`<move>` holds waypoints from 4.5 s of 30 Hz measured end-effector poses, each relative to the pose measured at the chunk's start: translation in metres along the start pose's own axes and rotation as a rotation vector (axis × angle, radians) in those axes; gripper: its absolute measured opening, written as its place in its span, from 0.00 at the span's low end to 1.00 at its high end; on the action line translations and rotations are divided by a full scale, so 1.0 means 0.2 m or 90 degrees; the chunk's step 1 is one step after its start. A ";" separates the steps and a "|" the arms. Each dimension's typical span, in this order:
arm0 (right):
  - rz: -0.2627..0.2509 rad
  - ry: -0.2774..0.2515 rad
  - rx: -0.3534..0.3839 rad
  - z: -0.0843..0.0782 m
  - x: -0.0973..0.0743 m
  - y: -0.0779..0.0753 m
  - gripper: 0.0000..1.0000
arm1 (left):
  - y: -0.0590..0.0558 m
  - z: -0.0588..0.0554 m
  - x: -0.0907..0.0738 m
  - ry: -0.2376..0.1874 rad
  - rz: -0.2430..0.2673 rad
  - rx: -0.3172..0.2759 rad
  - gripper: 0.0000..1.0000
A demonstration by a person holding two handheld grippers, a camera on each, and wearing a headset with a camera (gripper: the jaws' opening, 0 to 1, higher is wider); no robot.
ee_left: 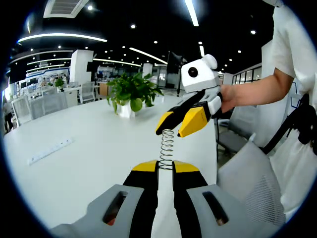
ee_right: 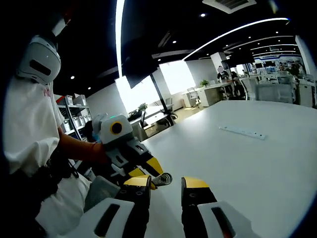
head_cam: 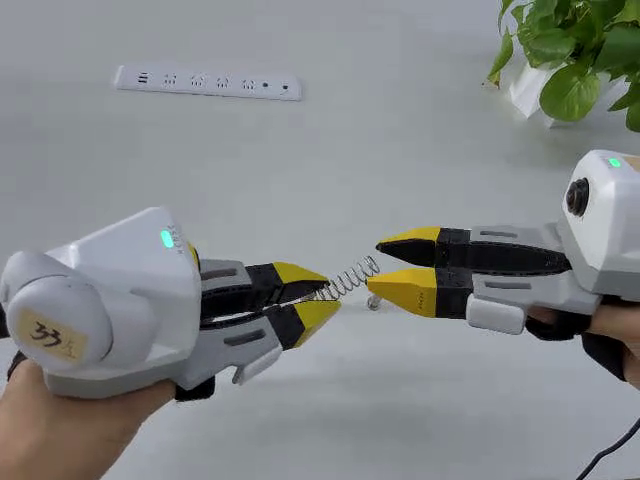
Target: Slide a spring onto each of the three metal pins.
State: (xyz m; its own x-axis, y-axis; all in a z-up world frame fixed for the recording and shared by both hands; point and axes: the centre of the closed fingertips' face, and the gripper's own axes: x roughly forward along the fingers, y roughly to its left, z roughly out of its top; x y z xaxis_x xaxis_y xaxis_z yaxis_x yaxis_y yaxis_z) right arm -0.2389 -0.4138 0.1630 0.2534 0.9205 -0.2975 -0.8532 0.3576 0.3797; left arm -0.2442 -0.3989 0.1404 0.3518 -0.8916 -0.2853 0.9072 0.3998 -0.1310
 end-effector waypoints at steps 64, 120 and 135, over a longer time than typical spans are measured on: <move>0.137 0.401 -0.389 -0.09 0.03 0.12 0.27 | -0.10 -0.08 0.05 0.028 -0.044 0.009 0.07; 0.224 0.560 -0.442 -0.23 0.06 0.10 0.07 | -0.12 -0.10 0.07 0.029 -0.063 0.003 0.07; 0.179 0.542 -0.415 -0.18 0.00 0.04 0.07 | -0.08 -0.13 0.00 0.031 -0.043 -0.007 0.17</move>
State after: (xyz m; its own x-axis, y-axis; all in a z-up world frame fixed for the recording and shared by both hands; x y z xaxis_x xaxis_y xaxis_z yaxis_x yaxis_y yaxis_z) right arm -0.2630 -0.4163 0.1342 -0.1702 0.4567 -0.8732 -0.9710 -0.2288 0.0696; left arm -0.2655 -0.3993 0.1176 0.2785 -0.9049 -0.3218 0.9257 0.3422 -0.1610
